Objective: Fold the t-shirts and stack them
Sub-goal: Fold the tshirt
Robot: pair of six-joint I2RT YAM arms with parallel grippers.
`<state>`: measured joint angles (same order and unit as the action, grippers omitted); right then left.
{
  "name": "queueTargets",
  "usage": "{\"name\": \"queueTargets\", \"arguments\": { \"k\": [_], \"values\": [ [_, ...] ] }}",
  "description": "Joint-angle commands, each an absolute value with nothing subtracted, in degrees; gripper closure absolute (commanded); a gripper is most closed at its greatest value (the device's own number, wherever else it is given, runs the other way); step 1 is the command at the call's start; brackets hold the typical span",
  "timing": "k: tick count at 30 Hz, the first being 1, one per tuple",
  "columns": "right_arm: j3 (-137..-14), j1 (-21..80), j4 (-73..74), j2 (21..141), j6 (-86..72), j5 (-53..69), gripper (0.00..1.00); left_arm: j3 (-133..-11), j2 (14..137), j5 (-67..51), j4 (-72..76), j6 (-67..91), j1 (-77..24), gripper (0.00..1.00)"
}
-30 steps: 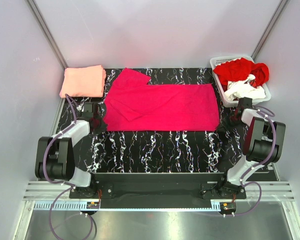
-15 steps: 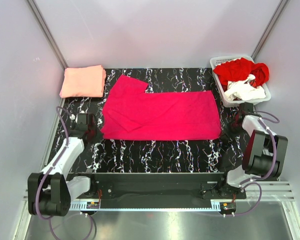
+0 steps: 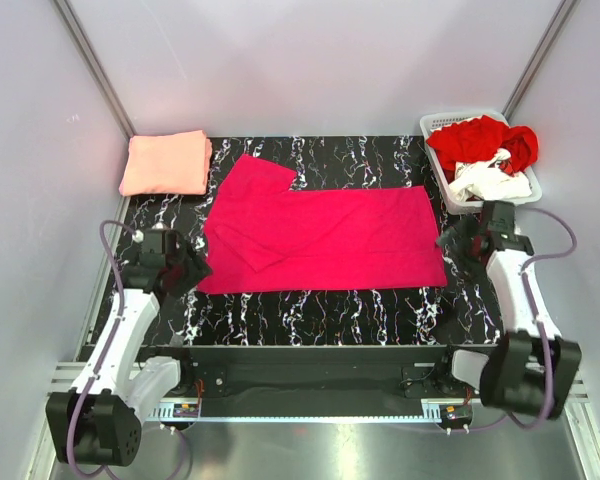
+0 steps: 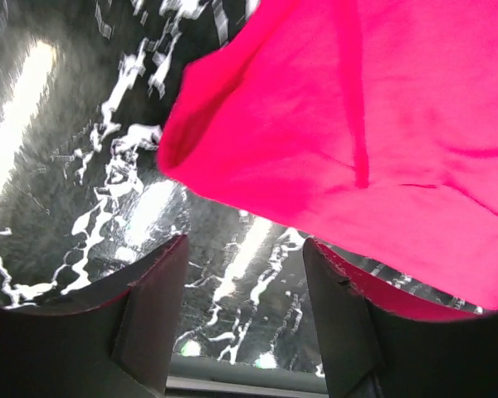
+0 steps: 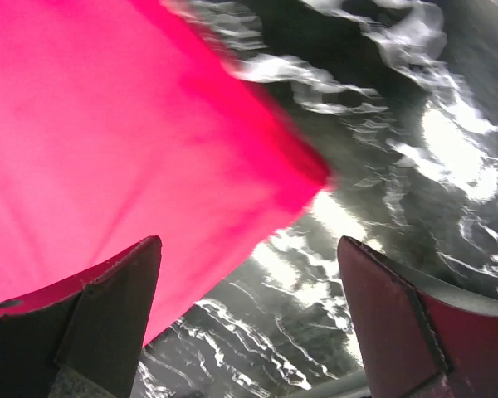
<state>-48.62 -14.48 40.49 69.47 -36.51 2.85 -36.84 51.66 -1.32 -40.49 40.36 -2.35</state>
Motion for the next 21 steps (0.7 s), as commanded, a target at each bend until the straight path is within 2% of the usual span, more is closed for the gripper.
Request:
{"name": "queueTargets", "arguments": {
  "k": [1, 2, 5, 6, 9, 12, 13, 21],
  "values": [
    [-55.71, -0.49, 38.05, 63.02, -34.89, -4.11, 0.08, -44.20, 50.36, -2.20, -43.15, 34.90, -2.11, 0.37],
    [-59.46, 8.00, 38.49, 64.67, -35.07, -6.22, 0.09, -45.08, 50.27, -2.11, -43.07, 33.94, -2.11, 0.37],
    [-67.20, 19.04, 38.85, 69.85, -35.33, -10.54, 0.16, -43.95, 50.18, -1.49, -40.88, 34.54, -2.11, 0.39],
    [-69.15, 26.29, 38.06, 74.14, -33.77, -12.11, 0.18, -42.21, 50.45, -2.28, -38.69, 35.50, -2.11, 0.40],
    [-77.32, 37.66, 36.92, 84.32, -28.51, -12.23, 0.25, -38.69, 52.20, -4.91, -33.25, 37.61, -2.11, 0.42],
    [-86.72, 43.31, 38.75, 94.69, -24.10, -11.00, 0.29, -36.48, 54.40, -5.88, -28.85, 39.28, -2.11, 0.45],
    [-89.10, 46.29, 39.28, 97.01, -23.13, -10.90, 0.33, -36.21, 55.54, -6.24, -27.78, 39.55, -2.11, 0.46],
    [-108.71, 51.85, 45.69, 116.44, -18.64, -9.06, 0.41, -31.38, 61.17, -7.30, -19.43, 41.04, -2.11, 0.49]
  ]
}}
